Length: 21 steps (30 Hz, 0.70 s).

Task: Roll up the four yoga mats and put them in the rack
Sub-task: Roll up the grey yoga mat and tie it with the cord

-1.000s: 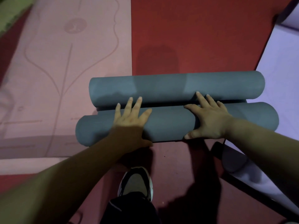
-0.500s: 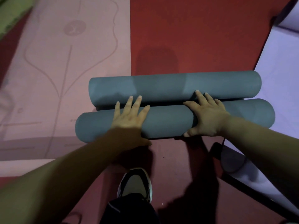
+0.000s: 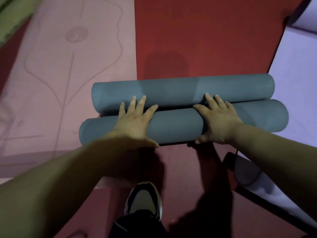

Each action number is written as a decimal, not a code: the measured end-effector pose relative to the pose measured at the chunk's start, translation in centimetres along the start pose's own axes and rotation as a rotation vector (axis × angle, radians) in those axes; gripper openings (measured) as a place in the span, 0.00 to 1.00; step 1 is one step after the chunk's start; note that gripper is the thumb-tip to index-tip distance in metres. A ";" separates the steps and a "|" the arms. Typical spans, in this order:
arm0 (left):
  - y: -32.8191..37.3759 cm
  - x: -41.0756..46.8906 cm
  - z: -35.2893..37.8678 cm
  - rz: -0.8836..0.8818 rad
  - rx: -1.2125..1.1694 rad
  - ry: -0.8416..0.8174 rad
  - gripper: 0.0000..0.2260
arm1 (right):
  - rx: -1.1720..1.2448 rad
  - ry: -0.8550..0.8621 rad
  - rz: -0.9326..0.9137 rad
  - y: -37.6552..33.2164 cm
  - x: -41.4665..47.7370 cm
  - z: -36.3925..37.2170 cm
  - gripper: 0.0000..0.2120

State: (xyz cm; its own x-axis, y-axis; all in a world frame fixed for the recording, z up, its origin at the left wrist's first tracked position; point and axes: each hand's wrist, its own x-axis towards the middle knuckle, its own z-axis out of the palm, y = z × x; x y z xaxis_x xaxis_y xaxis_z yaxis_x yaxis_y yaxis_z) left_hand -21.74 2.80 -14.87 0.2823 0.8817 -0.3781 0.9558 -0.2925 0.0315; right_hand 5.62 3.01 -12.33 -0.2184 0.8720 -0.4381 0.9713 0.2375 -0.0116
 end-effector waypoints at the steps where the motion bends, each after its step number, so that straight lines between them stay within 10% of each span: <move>1: 0.3 -0.2 0.3 -0.011 0.024 0.021 0.59 | 0.003 -0.012 0.001 0.1 0.2 -0.1 0.61; 21: -0.5 -1.2 0.5 0.150 0.039 0.010 0.52 | 0.072 -0.099 -0.048 -0.5 -1.3 -0.9 0.55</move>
State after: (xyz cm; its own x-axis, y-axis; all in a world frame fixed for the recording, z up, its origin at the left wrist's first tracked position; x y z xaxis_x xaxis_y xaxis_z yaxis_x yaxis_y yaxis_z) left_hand -22.60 1.66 -14.86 0.4226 0.8305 -0.3629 0.8989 -0.4352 0.0508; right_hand 5.37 2.17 -10.91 -0.2577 0.8130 -0.5221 0.9650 0.2435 -0.0972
